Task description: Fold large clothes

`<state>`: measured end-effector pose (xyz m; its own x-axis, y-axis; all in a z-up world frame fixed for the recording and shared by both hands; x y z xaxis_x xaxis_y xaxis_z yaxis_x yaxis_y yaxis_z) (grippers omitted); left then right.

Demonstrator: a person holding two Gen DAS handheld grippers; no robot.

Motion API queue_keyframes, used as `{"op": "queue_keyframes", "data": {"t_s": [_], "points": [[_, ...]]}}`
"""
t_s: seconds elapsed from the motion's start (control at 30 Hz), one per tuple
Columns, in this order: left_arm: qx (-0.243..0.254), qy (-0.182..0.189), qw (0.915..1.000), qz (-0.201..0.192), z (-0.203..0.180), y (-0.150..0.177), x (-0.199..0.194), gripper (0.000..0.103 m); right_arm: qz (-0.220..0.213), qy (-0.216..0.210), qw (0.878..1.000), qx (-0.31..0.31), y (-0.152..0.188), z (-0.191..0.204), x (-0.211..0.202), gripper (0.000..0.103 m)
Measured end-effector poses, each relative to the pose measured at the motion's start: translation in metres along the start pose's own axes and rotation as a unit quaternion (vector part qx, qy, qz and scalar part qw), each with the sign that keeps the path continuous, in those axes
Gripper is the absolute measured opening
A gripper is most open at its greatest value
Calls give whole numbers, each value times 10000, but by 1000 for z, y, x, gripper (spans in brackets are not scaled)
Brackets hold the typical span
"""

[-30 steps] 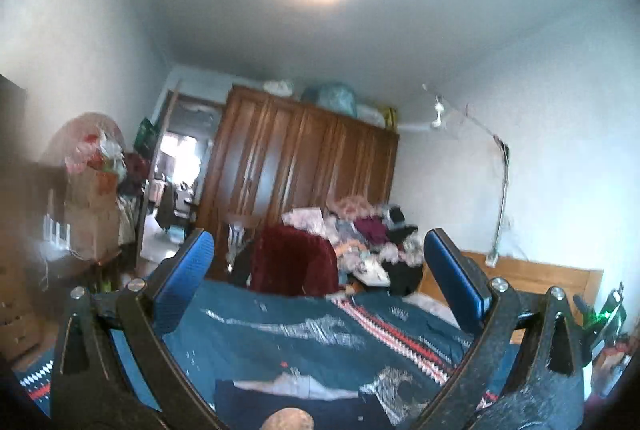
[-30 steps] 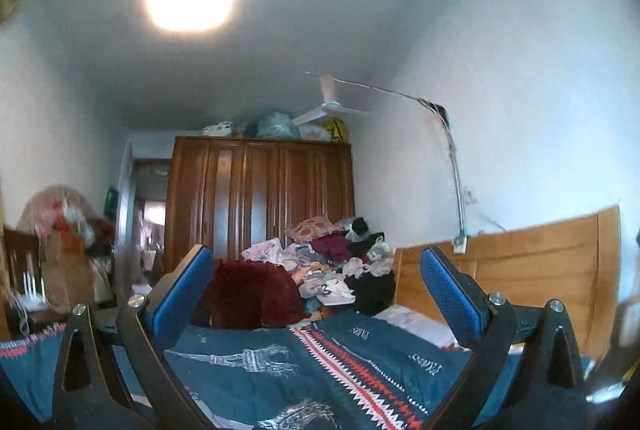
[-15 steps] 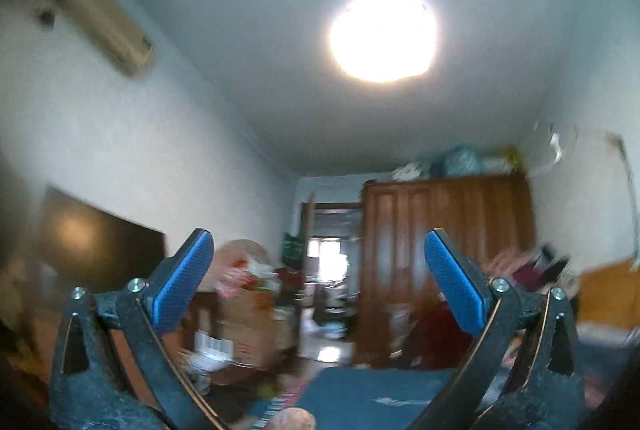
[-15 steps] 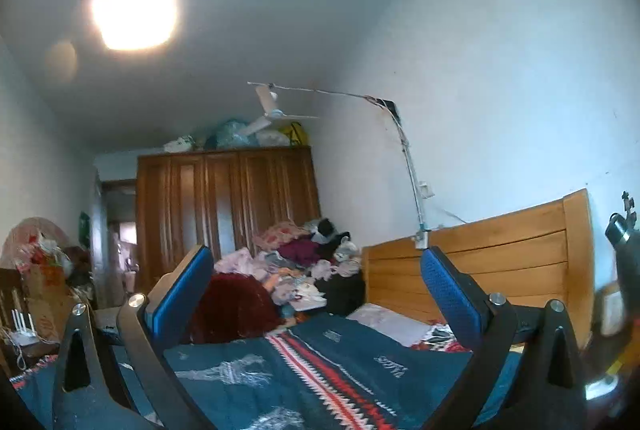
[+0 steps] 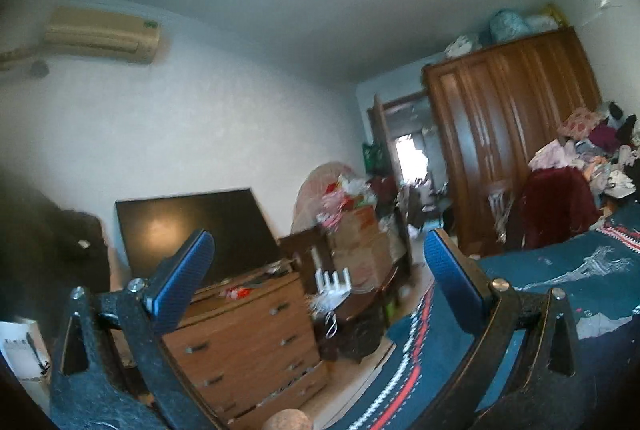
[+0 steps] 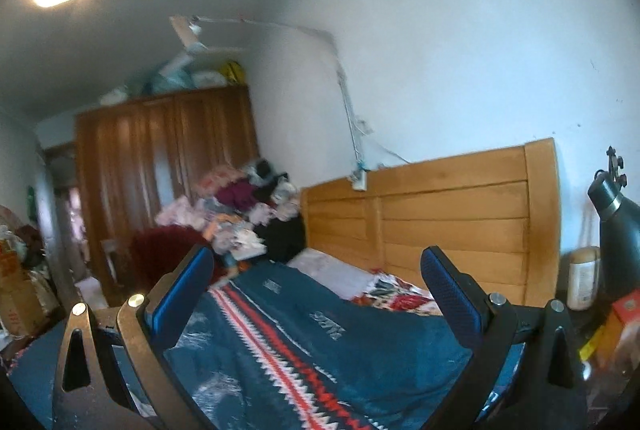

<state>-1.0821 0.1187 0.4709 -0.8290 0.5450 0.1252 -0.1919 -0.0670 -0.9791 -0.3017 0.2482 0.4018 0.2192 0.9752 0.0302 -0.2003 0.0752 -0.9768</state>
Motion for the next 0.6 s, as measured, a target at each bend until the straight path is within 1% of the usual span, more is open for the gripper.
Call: {"op": "queue_keyframes", "data": {"t_s": [0.1,0.17,0.2,0.23,0.3,0.33,0.37,0.4,0.43,0.47,0.5,0.53,0.6], "points": [[-255,-40,9993,270,21,10,4,103,83,116,9998,102,6,-9,15,103],[-372,13,9985,394,23,21,4,103,92,80,9997,195,12,-7,18,103],[-424,140,9974,572,18,32,5,103,129,-71,9995,280,15,-3,17,103],[-453,272,9962,691,16,40,8,103,170,-376,9985,347,20,5,12,103],[-500,800,9905,1000,-4,68,3,103,196,-816,9961,271,28,27,2,103],[-510,1110,9856,1173,-18,86,-3,103,274,-1123,9932,143,39,44,-6,103],[-531,1509,9775,1373,-38,108,-13,103,368,-1347,9902,30,48,59,-12,103],[-536,1818,9698,1534,-53,124,-20,103,464,-1538,9870,-79,58,73,-18,103],[-514,2143,9597,1741,-73,145,-30,103,573,-1739,9829,-189,71,89,-26,103],[-429,2496,9462,2015,-98,170,-42,103,708,-1962,9776,-289,87,106,-33,103],[-351,2745,9349,2221,-116,188,-51,103,840,-2147,9725,-346,100,120,-37,103],[-218,3065,9161,2576,-146,217,-63,103,1037,-2367,9652,-405,118,135,-42,103],[11,3429,8882,3059,-183,255,-79,102,1440,-2671,9510,-594,155,164,-49,103]]}}
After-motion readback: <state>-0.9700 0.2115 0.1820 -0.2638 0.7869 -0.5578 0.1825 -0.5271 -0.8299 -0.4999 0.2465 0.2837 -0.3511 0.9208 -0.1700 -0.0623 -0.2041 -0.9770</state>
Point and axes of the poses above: each gripper's, at about its wrist camera, not at the fingertips, and x roughly the way its jaws point, z to its left, y to its underside, the point moved 1 cm from there along x, roughly the way its jaws point, and after that the axes turned 12 degrees about -y, right-handed, at the moved point
